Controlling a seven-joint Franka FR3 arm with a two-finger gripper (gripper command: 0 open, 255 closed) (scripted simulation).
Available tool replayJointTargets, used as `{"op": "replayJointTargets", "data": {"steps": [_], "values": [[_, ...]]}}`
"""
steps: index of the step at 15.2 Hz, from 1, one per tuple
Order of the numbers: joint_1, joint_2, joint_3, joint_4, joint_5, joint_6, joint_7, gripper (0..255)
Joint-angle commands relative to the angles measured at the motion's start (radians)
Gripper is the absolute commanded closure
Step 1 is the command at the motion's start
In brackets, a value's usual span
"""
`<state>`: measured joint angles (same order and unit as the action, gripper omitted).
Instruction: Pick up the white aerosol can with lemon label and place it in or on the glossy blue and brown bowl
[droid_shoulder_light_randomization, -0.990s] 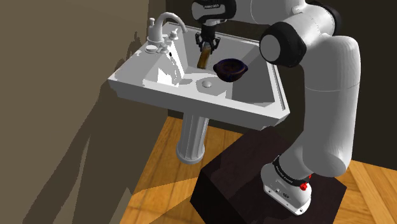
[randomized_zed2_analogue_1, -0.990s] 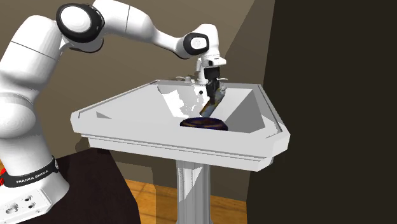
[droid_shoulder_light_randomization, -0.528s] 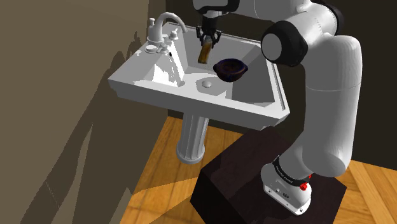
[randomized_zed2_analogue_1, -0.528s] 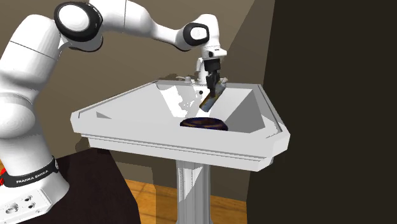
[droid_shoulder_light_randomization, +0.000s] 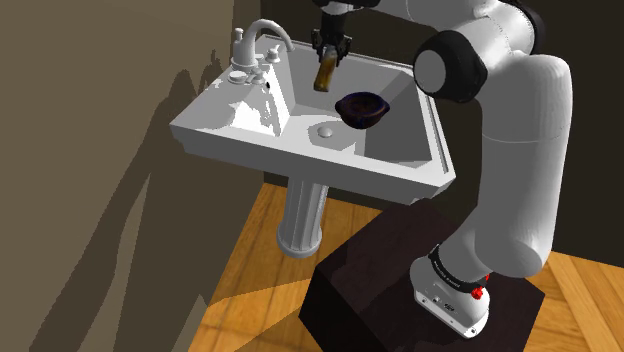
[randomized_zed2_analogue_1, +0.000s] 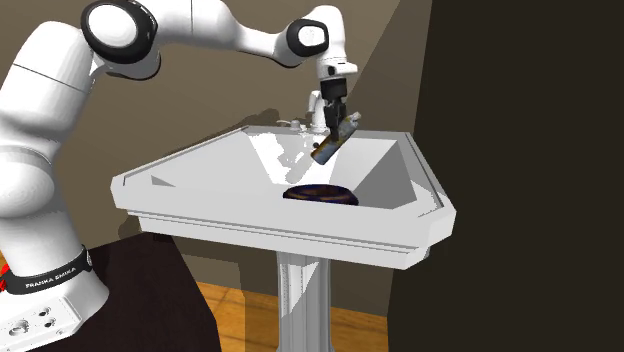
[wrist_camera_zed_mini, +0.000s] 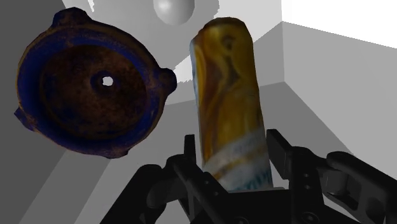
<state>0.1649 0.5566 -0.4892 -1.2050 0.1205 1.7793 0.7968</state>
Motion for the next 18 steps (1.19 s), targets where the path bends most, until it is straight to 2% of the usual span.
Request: {"op": "replayJointTargets", "data": {"steps": [1, 5, 11, 18], "values": [[0.015, -0.069, -0.014, -0.102, -0.021, 0.038, -0.013, 255], [0.035, -0.214, -0.048, -0.314, -0.074, 0.117, -0.045, 255], [0.035, -0.409, -0.096, -0.561, -0.166, 0.198, -0.09, 255], [0.031, -0.389, -0.093, -0.633, -0.155, 0.288, -0.089, 255]]}}
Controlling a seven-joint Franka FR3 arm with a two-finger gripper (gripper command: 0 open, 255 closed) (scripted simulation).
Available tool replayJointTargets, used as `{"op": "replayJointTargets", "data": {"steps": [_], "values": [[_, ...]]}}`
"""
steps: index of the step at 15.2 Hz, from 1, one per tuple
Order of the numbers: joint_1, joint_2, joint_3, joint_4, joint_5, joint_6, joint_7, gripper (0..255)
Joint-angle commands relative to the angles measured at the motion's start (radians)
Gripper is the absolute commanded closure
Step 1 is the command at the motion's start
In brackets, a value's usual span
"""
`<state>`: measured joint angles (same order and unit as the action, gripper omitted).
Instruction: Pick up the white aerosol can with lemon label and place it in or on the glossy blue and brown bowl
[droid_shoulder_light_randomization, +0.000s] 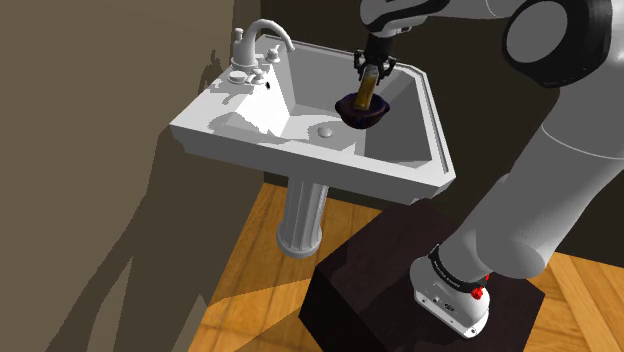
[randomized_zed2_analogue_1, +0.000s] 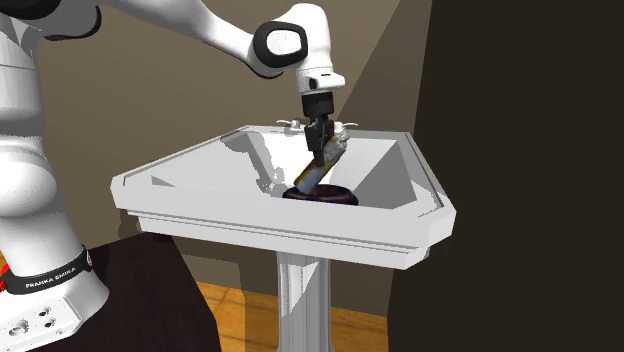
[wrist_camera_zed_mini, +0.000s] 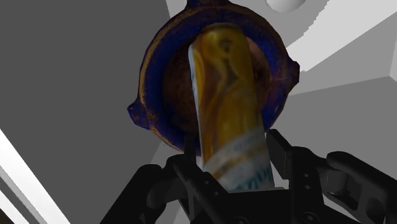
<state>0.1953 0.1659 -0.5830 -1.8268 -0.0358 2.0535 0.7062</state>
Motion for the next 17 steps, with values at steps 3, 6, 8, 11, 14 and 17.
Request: {"op": "replayJointTargets", "data": {"steps": [3, 6, 8, 11, 14, 17], "values": [[-0.001, 0.014, 0.002, -0.038, 0.007, 0.051, 0.0, 255], [-0.004, 0.031, 0.004, -0.068, 0.017, 0.095, -0.002, 255], [-0.004, 0.031, 0.004, -0.068, 0.017, 0.095, -0.002, 255], [-0.004, 0.031, 0.004, -0.068, 0.017, 0.095, -0.003, 255], [-0.004, 0.031, 0.004, -0.068, 0.017, 0.095, -0.003, 255], [-0.005, 0.031, 0.004, -0.069, 0.018, 0.097, -0.004, 0]]}}
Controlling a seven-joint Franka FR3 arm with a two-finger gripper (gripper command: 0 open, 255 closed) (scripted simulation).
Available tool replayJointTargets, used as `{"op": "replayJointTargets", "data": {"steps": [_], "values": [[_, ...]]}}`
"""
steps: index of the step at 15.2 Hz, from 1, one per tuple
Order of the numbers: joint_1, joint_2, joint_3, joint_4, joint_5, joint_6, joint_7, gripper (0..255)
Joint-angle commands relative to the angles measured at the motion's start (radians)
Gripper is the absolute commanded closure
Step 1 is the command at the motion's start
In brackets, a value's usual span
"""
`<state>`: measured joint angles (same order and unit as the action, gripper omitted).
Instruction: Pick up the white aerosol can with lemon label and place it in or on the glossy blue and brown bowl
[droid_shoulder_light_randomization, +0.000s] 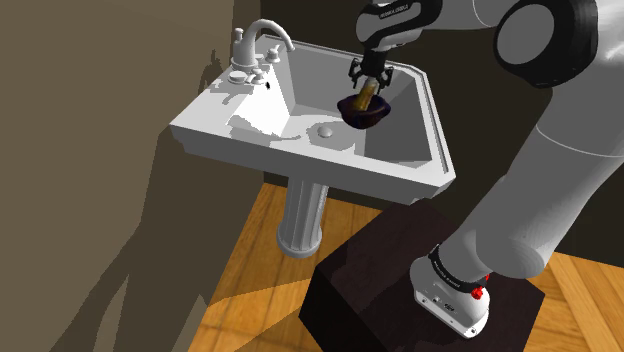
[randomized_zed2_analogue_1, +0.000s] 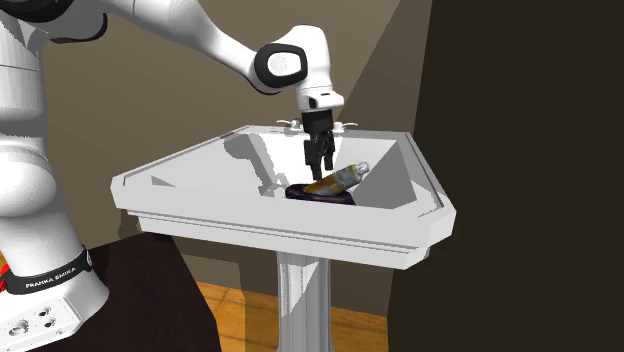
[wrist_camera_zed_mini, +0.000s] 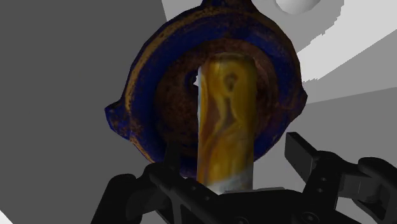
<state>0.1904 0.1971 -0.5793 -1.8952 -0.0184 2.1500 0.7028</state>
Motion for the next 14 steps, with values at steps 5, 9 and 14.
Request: {"op": "replayJointTargets", "data": {"steps": [5, 9, 14], "values": [[0.011, -0.031, -0.001, 0.034, -0.019, -0.062, 0.013, 0], [0.018, -0.055, -0.001, 0.068, -0.033, -0.117, 0.023, 0], [0.018, -0.054, -0.001, 0.068, -0.033, -0.117, 0.023, 0]]}}
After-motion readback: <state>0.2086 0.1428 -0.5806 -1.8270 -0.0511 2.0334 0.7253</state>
